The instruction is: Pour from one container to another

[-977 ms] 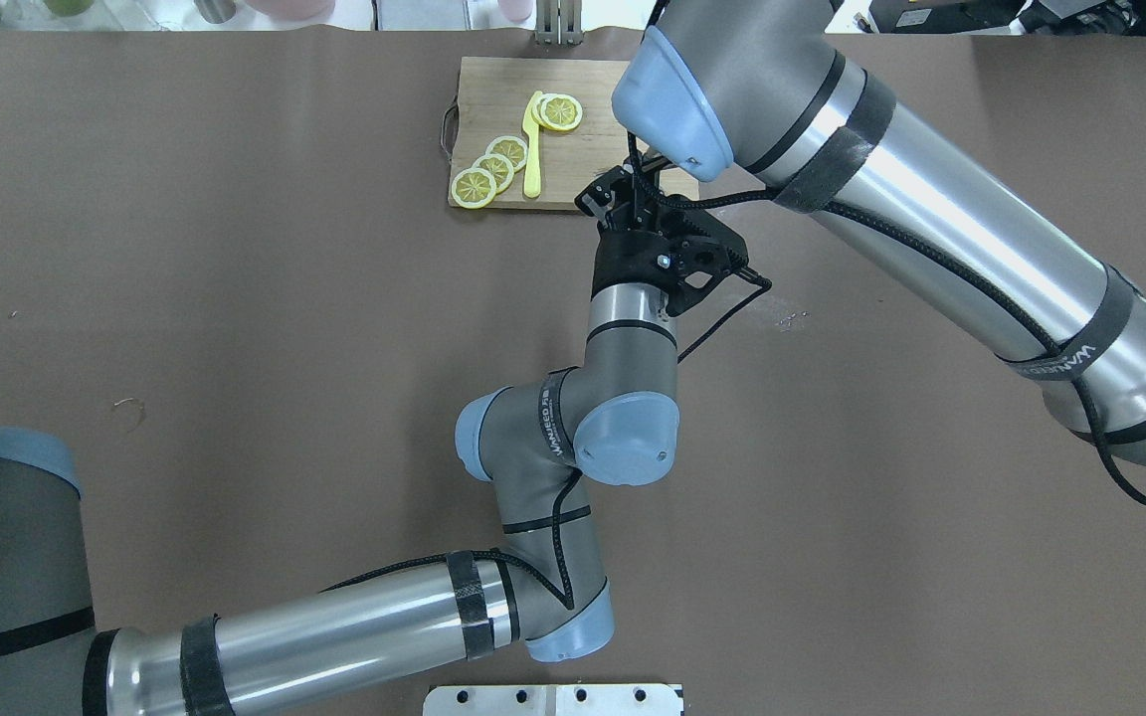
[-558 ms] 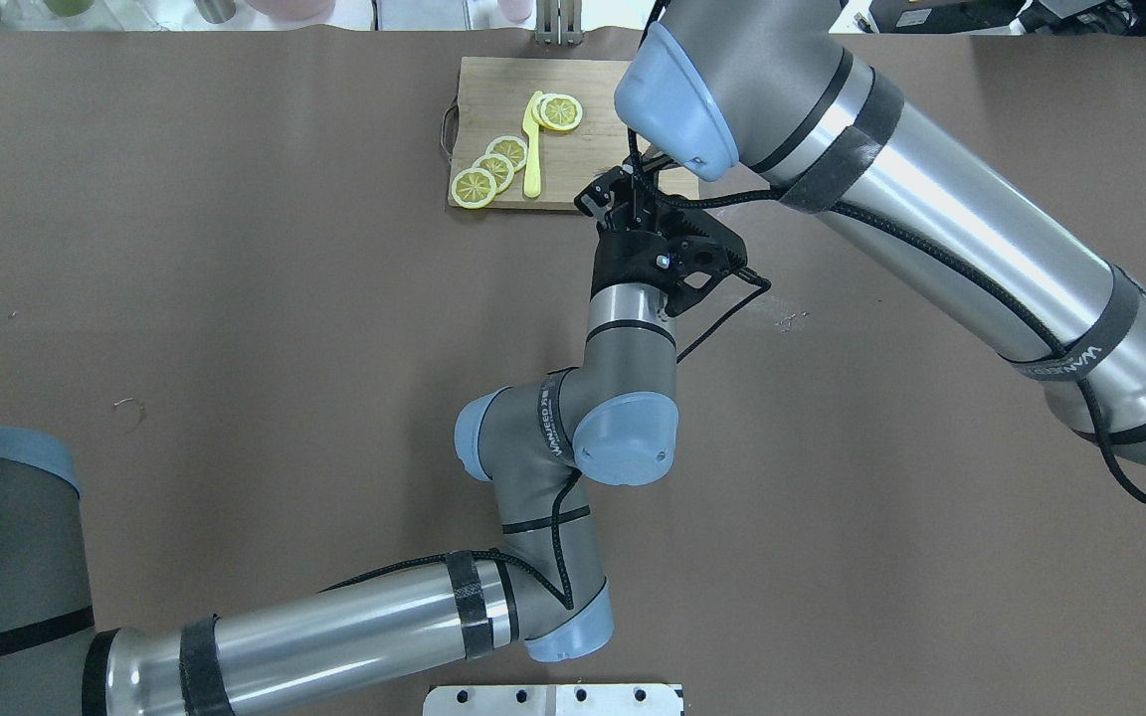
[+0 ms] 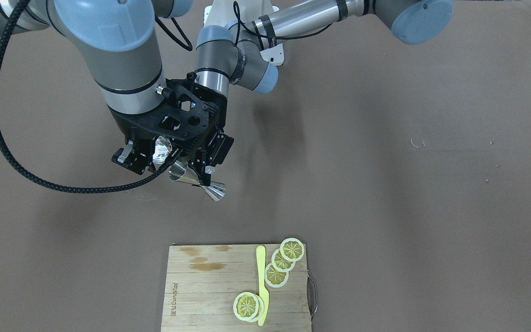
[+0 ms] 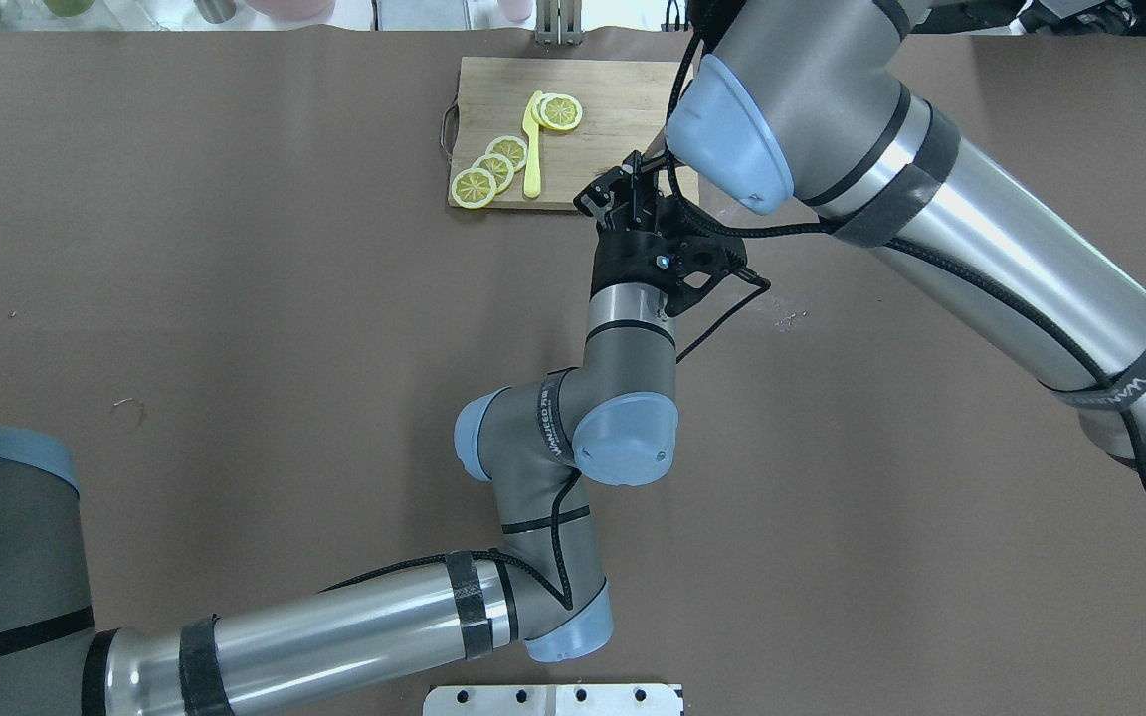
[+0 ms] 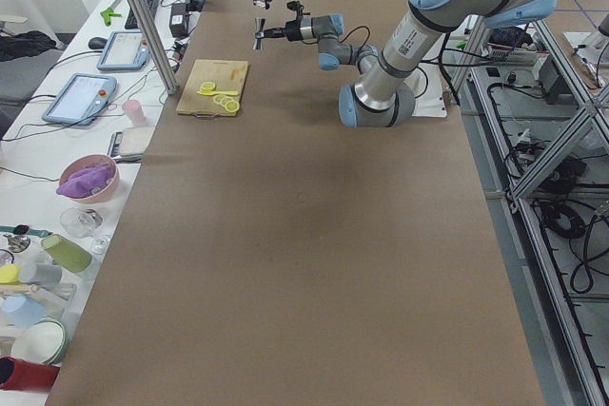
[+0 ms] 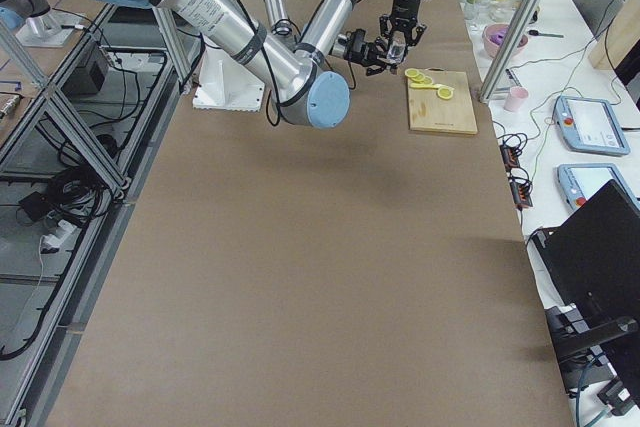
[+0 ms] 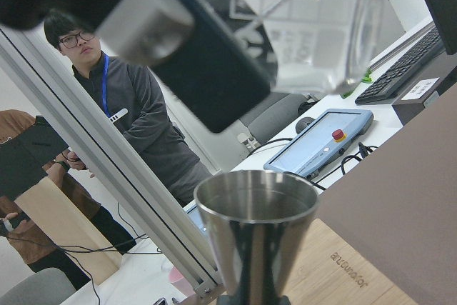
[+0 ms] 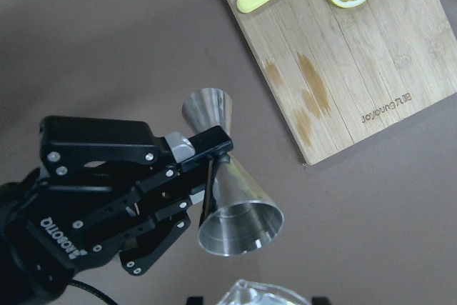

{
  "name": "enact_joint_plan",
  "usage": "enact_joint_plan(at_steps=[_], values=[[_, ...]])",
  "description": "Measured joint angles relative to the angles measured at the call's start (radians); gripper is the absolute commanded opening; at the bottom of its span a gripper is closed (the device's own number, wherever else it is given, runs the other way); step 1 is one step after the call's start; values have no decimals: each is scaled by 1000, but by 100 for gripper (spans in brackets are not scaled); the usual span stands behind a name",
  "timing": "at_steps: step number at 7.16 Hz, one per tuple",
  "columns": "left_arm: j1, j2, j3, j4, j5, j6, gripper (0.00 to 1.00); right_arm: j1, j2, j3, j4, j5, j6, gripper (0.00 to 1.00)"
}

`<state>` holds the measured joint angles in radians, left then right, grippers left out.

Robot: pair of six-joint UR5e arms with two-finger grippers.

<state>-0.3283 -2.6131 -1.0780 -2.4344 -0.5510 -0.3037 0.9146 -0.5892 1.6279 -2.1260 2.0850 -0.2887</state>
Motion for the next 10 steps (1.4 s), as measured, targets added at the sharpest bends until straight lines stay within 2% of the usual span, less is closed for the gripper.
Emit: enact_joint_plan(at_steps=[2, 5, 6, 10], values=[[-1, 15, -17, 0, -1, 0, 0, 11, -74, 95, 53, 1, 6, 0], [-12, 75, -84, -2, -9, -4, 0, 46, -241, 208, 220, 9, 46, 0], [-17, 96, -109, -3, -13, -9, 0, 58, -302, 223, 301, 11, 83, 0], [-59, 208, -209, -6, -28, -120, 0, 88, -568, 209, 769, 8, 357, 0]])
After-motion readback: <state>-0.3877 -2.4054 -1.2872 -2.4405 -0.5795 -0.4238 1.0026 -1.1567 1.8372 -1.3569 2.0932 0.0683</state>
